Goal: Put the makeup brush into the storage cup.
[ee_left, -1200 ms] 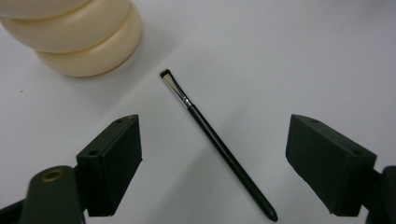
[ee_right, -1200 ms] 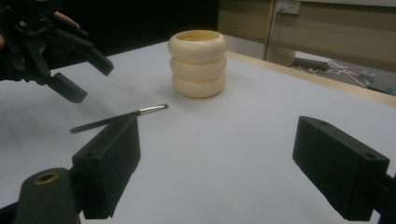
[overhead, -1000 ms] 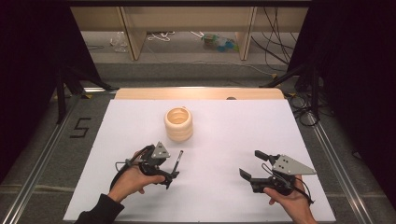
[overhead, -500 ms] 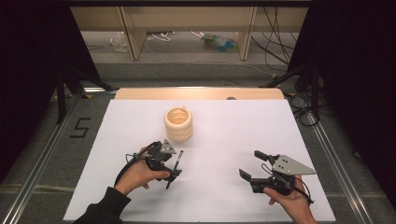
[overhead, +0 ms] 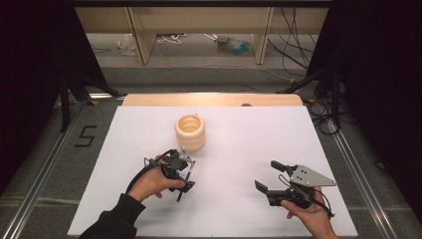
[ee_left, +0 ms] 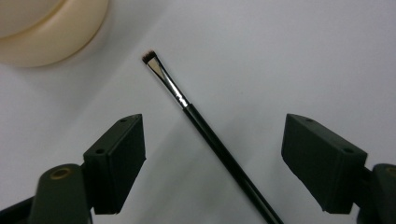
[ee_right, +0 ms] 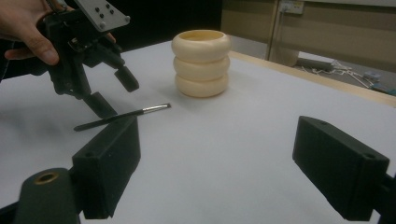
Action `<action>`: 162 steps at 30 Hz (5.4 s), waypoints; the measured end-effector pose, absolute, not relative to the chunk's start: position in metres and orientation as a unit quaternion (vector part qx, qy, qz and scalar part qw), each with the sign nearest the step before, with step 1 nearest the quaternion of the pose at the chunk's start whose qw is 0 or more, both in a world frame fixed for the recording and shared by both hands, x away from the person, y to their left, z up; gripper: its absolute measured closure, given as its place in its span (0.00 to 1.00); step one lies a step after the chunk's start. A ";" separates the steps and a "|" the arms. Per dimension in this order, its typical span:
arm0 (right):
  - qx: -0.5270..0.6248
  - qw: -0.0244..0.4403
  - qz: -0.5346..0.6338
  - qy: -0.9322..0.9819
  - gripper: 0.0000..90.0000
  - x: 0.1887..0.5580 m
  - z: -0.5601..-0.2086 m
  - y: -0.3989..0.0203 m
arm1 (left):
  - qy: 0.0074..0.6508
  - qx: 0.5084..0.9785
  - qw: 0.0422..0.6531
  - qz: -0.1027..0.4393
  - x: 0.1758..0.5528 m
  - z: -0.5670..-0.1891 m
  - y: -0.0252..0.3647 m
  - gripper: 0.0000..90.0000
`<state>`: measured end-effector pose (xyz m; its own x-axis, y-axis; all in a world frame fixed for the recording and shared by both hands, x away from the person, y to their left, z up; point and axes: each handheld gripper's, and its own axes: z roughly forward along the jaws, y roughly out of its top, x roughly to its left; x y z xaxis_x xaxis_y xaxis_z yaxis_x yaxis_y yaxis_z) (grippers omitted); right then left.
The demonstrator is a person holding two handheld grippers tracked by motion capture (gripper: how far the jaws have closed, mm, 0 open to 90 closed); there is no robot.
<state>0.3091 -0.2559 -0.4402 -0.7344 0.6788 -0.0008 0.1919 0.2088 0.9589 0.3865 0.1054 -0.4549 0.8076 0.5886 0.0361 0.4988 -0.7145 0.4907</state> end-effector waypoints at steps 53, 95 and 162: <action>0.287 0.214 0.553 0.753 0.19 0.310 -0.441 -0.254 | 0.291 0.943 0.152 0.043 0.410 -0.460 0.092 0.69; 0.282 0.208 0.549 0.759 0.19 0.311 -0.442 -0.254 | 0.274 0.954 0.117 0.032 0.421 -0.459 0.089 0.93; 0.286 0.195 0.557 0.755 0.19 0.311 -0.442 -0.253 | 0.322 0.818 0.463 0.118 0.427 -0.385 0.124 0.93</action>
